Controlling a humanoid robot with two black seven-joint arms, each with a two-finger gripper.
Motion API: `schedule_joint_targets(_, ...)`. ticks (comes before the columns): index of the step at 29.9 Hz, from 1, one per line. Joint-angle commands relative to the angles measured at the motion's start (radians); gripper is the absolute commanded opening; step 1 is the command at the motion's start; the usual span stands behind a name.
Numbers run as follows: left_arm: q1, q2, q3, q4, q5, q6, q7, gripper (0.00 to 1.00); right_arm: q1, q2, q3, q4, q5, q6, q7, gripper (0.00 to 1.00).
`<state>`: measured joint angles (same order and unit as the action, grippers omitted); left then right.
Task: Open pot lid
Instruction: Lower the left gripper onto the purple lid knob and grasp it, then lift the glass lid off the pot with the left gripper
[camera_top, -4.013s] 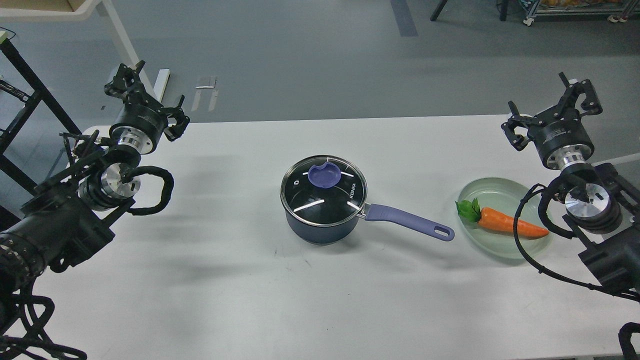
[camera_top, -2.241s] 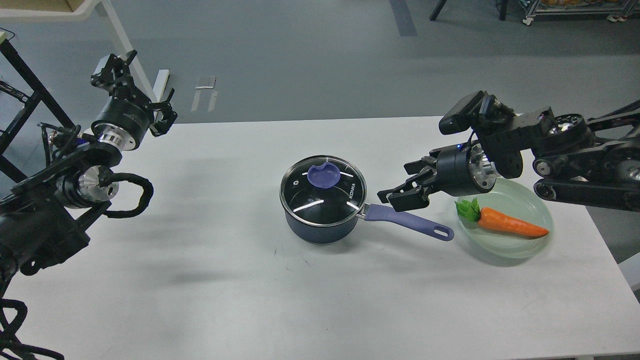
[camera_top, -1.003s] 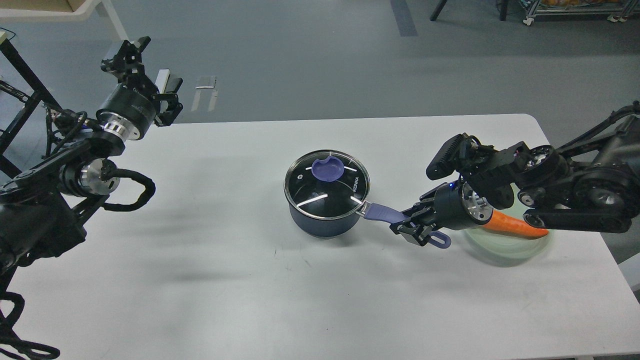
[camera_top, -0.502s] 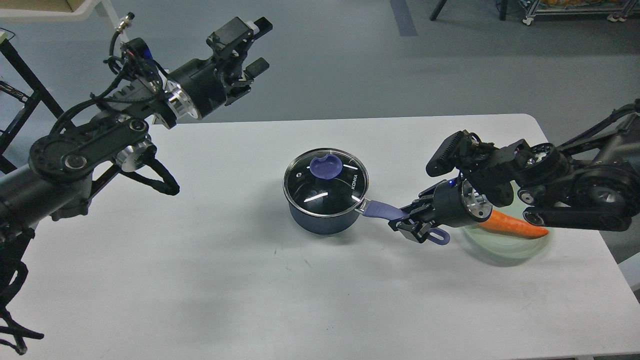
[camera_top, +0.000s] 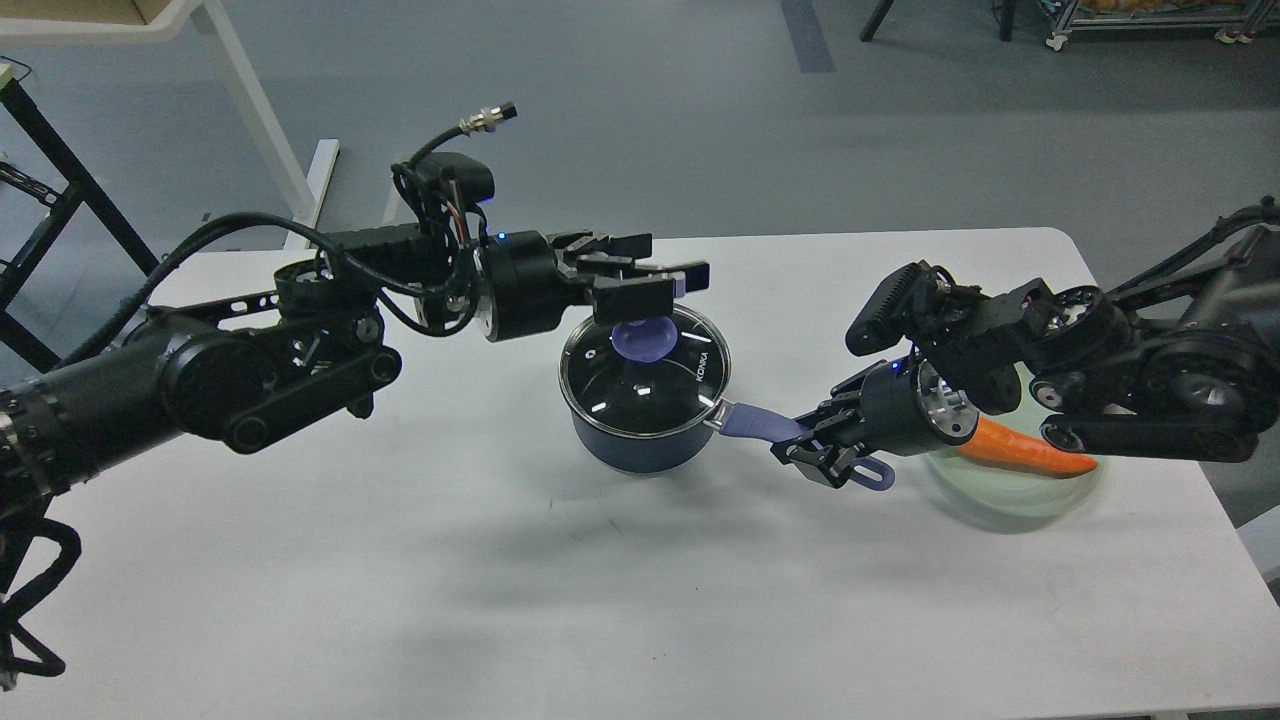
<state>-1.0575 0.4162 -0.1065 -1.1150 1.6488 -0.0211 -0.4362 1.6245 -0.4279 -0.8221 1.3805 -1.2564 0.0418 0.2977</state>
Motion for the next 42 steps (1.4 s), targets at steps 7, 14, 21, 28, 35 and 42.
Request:
schedule_joint_targets(7, -0.006, -0.091, 0.125, 0.093, 0.074, 0.086, 0.074, 0.99, 0.006, 0.028, 0.000, -0.003, 0.000, 0.001, 0.000, 0.19)
schedule_joint_targets(14, 0.007, -0.093, 0.148, 0.127, 0.071, 0.121, 0.074, 0.98, 0.003, 0.043, 0.000, -0.004, -0.001, 0.001, 0.000, 0.19)
schedule_joint_targets(21, 0.013, -0.080, 0.151, 0.129, 0.074, 0.130, 0.074, 0.99, 0.009, 0.052, 0.000, -0.006, -0.001, 0.001, 0.000, 0.19)
schedule_joint_targets(28, 0.024, -0.054, 0.211, 0.132, 0.072, 0.165, 0.070, 0.98, 0.015, 0.055, 0.000, -0.004, 0.000, 0.001, 0.000, 0.19)
schedule_joint_targets(35, 0.024, -0.048, 0.223, 0.132, 0.069, 0.168, 0.070, 0.83, 0.014, 0.064, 0.000, -0.006, 0.000, 0.001, 0.000, 0.19)
schedule_joint_targets(42, 0.022, -0.046, 0.223, 0.132, 0.066, 0.168, 0.063, 0.50, 0.011, 0.063, 0.000, -0.006, 0.000, 0.001, 0.000, 0.20)
